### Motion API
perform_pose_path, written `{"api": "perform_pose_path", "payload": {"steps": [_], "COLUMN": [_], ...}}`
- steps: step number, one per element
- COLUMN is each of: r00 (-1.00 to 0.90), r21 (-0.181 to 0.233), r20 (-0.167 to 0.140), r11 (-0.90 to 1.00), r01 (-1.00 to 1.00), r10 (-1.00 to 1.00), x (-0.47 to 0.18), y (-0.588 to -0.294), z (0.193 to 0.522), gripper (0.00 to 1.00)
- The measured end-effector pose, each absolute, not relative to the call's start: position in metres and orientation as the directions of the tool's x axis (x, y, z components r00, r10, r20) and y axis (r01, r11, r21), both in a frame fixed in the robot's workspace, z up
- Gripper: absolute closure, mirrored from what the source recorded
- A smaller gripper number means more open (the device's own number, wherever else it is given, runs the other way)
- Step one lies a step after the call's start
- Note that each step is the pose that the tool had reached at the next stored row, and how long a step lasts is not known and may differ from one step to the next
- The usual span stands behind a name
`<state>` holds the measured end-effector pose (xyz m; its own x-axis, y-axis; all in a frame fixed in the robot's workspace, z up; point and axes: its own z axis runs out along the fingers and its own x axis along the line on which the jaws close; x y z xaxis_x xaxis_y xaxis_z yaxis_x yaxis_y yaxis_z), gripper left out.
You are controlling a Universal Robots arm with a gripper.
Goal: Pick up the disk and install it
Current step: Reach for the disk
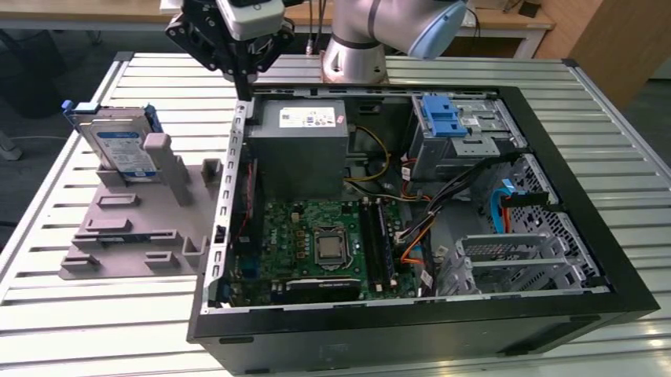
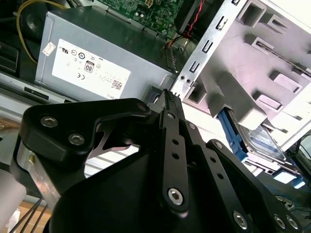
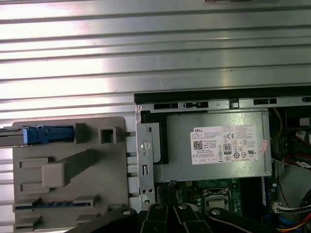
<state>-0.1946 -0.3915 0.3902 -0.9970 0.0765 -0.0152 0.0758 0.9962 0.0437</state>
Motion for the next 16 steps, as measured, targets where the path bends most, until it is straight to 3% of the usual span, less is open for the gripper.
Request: {"api": "perform_pose_path", "payload": {"steps": [16], "r00": [-0.997], "r21": [0.044], "r20": [-0.013], "r11": [0.996], "r01": [0.076], "r10": [0.076], "x": [-0.2027], "y": [-0.3906], "z": [0.3893], "gripper": [0.89]}}
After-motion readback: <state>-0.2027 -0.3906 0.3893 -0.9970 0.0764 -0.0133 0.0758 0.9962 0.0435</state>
